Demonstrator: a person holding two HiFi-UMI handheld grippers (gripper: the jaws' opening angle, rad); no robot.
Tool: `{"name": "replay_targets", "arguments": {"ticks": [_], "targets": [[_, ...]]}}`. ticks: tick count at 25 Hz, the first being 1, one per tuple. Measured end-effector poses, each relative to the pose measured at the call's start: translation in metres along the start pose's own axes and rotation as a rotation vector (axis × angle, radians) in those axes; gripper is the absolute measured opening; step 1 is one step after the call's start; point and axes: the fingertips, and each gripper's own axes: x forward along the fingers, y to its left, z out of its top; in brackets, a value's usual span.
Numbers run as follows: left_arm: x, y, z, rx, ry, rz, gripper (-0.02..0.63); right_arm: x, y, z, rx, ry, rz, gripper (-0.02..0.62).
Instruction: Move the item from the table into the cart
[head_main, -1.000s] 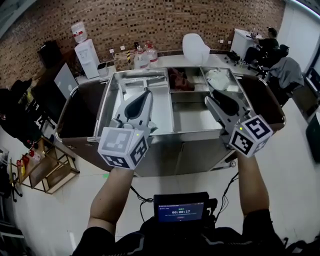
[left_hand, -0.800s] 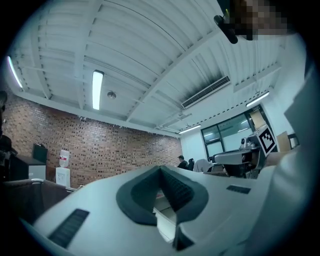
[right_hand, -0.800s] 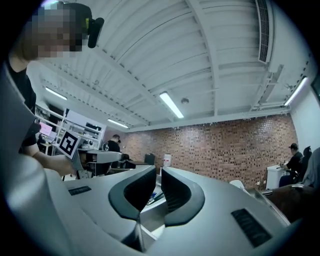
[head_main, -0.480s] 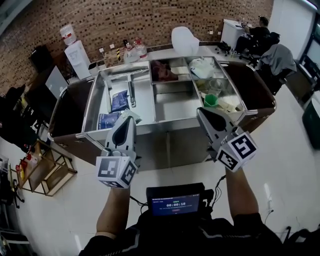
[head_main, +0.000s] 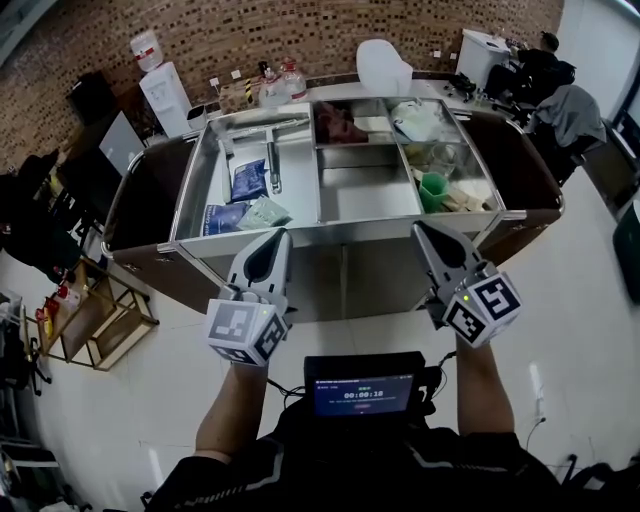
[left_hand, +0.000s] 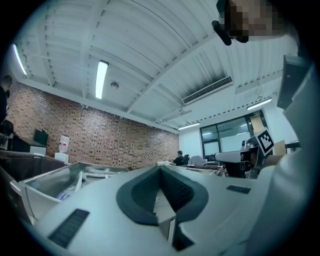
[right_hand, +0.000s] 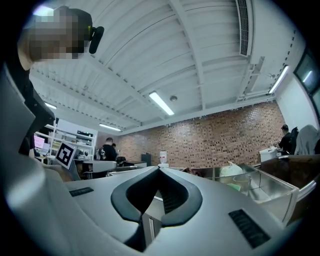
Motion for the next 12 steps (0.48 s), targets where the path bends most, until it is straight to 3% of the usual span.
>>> {"name": "replay_targets", "arguments": {"ticks": [12], "targets": [[0.004,-0.010,-0.006,0.018,0.007,-0.015,0.003,-0.007,-0.011,-0.008,0.011,0.013,-0.030,0.003]]}}
